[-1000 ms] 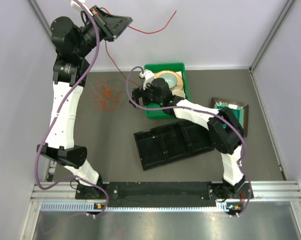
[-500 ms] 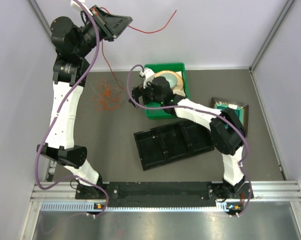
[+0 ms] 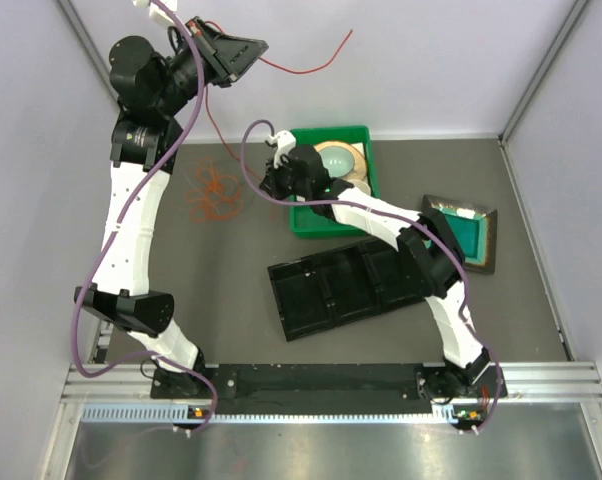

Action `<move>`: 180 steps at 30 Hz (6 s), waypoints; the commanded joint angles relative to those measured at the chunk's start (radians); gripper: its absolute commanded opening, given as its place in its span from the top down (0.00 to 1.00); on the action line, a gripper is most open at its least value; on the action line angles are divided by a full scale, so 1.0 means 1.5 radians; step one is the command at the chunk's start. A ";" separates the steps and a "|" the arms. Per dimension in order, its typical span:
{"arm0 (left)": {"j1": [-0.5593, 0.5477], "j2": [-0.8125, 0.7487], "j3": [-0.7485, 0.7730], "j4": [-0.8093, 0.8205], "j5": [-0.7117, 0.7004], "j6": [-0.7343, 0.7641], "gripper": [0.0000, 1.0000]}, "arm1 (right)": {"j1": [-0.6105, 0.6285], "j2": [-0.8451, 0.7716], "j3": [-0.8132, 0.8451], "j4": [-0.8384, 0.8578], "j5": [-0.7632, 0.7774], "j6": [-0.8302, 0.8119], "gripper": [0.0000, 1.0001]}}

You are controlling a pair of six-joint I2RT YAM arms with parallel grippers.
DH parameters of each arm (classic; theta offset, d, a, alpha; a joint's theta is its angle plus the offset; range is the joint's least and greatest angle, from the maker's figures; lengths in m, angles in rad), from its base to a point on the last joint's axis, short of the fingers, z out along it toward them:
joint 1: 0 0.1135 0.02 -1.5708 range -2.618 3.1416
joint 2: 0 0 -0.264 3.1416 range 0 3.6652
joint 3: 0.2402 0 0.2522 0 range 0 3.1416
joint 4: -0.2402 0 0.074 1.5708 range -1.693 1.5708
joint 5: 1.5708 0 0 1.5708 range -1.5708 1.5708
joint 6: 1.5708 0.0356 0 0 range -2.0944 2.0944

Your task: Untangle the cables

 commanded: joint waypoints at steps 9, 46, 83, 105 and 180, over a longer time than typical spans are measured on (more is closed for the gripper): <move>-0.011 -0.022 -0.101 0.110 0.048 -0.065 1.00 | -0.001 -0.369 -0.419 0.103 0.163 0.006 1.00; -0.360 0.293 -0.084 -0.130 0.114 0.091 1.00 | -0.193 -1.034 -0.797 -0.158 0.375 0.243 1.00; -0.431 0.347 -0.223 -0.023 0.115 0.069 1.00 | -0.192 -1.112 -0.836 -0.220 0.392 0.265 1.00; -0.426 0.242 -0.217 -0.194 -0.052 0.167 0.39 | -0.192 -0.948 -0.857 -0.108 0.388 0.343 1.00; -0.130 0.012 -0.449 -0.060 0.005 0.085 0.45 | -0.192 -0.689 -0.762 -0.098 0.293 0.191 0.50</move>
